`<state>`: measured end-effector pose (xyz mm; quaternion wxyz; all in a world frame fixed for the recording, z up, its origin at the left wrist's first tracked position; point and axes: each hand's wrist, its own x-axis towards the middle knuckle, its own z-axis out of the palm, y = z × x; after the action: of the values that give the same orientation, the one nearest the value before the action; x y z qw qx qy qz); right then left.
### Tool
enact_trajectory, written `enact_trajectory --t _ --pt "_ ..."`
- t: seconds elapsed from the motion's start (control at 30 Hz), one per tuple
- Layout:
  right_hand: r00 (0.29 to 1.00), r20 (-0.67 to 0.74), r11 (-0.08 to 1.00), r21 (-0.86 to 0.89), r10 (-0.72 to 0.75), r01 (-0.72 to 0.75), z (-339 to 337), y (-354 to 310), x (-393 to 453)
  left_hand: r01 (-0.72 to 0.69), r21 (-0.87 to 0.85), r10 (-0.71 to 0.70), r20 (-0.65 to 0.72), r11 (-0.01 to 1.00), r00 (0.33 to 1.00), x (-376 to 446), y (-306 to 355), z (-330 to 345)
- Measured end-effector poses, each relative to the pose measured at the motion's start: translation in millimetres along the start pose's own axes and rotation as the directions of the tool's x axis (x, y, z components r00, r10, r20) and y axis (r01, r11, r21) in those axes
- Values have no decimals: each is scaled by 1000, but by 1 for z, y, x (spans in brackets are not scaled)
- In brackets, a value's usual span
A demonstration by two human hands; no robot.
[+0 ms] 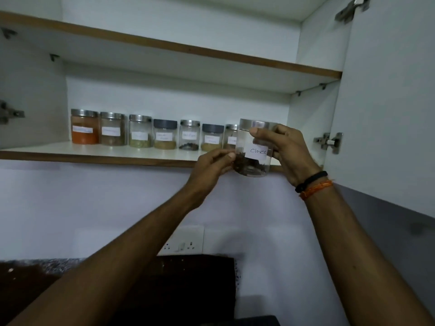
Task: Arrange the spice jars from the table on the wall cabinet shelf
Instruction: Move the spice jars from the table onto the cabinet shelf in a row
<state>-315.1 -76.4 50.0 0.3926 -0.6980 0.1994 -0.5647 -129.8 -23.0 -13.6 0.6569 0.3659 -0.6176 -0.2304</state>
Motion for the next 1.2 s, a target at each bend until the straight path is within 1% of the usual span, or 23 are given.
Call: enact_trajectory --t 0.03,0.07,0.1,0.13,0.17,0.23,0.3,0.33,0.43,0.53,0.63,0.8,0.9,1.07,1.2 --pt "1000 -17 1000 -7 -3 3 -5 0 10 -84 212 93 -34 974 995 10 0 0" --pt "999 -34 1000 -17 -3 2 -10 2 19 -170 424 197 -19 889 980 17 -3 -3" --pt "999 -54 999 -35 -3 1 -15 5 28 -254 586 276 54 769 960 23 -6 -6" --pt "997 -77 998 -57 -9 5 -21 7 38 -322 691 303 155 647 940 32 -10 -7" --pt "995 -96 997 -77 -10 2 -26 11 47 -366 753 274 252 546 928 40 -14 -8" --pt "992 -126 995 -100 3 -16 -35 18 63 -412 817 148 386 403 911 57 -20 -6" --pt "988 -151 992 -118 27 -45 -42 26 78 -431 846 11 451 313 893 74 -25 -1" --pt "986 -162 989 -133 39 -61 -44 31 84 -432 854 -62 467 289 882 81 -28 0" --pt "982 -182 973 -209 57 -95 -53 48 104 -402 875 -263 469 270 843 103 -34 2" --pt "977 -194 959 -247 87 -135 -59 66 126 -424 877 -327 479 228 815 119 -43 2" --pt "973 -205 948 -276 102 -157 -61 86 147 -440 872 -364 489 212 793 130 -48 2" --pt "974 -180 934 -301 140 -190 -59 119 179 -440 866 -388 500 239 774 136 -52 2" --pt "967 -198 941 -264 163 -213 -56 134 194 -437 864 -392 503 251 770 137 -52 3" --pt "977 -154 923 -333 148 -193 -55 147 217 -422 867 -400 497 266 770 139 -53 3" --pt "973 -130 903 -363 192 -227 -55 154 233 -404 872 -400 487 276 777 141 -54 2"
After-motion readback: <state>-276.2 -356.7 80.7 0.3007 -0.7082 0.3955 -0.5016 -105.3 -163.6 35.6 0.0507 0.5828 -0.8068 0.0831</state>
